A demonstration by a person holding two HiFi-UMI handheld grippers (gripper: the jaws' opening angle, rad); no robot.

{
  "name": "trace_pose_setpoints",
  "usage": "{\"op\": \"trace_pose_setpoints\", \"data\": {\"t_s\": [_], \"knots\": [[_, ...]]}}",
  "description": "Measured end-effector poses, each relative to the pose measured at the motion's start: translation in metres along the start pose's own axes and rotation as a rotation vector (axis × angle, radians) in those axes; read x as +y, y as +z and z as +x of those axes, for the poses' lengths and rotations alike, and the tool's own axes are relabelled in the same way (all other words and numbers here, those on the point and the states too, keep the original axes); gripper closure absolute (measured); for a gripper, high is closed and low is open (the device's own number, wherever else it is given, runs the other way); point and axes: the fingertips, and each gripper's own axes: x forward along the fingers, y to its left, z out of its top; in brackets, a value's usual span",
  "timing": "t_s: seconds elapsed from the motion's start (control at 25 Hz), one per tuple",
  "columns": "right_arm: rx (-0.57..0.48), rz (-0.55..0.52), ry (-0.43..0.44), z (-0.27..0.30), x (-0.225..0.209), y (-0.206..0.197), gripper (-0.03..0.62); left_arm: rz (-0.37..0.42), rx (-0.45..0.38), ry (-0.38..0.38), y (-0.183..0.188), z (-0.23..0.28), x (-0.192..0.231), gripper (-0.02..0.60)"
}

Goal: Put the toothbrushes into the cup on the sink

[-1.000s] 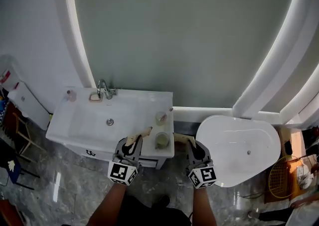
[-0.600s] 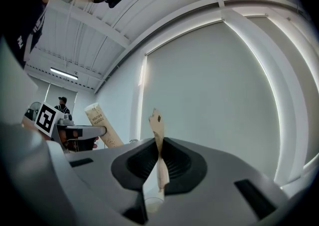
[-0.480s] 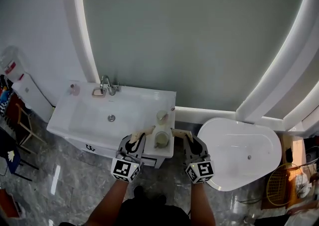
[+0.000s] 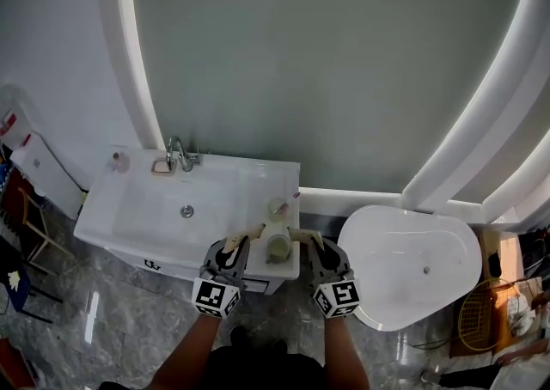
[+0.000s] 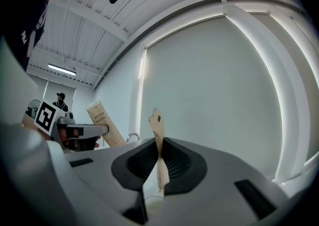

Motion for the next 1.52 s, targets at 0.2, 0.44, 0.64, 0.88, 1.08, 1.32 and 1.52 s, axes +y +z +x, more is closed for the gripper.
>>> {"op": "trace_pose_setpoints", "data": {"t_s": [0.2,0.44,0.64,0.88,1.08,1.32,1.52], "knots": [[0.023,0.015,-0.007,0.009,-0.003,-0.016,0.546,-0.011,0.013,-0.008,-0.012,0.005,0.004,0.535],[0.041,0.009,-0.002,0.024,-0.004,-0.038,0.546,-0.014,0.011,-0.014,-0.033,0.013,0.014,0.535],[0.041,0.033,0.007,0.029,-0.003,-0.060,0.546,-0.025,0.001,-0.024,-0.055,0.018,0.019,0.535],[0.064,0.025,0.023,0.037,0.002,-0.091,0.546,-0.017,-0.028,-0.034,-0.075,0.021,0.028,0.535],[0.084,0.021,0.023,0.036,0.004,-0.113,0.546,-0.004,-0.032,-0.045,-0.085,0.013,0.022,0.535],[0.125,0.045,0.018,0.043,0.002,-0.130,0.546,-0.008,-0.042,-0.046,-0.085,0.011,0.024,0.535],[0.160,0.082,-0.003,0.043,-0.005,-0.144,0.545,-0.005,-0.048,-0.047,-0.080,0.010,0.023,0.535]]}}
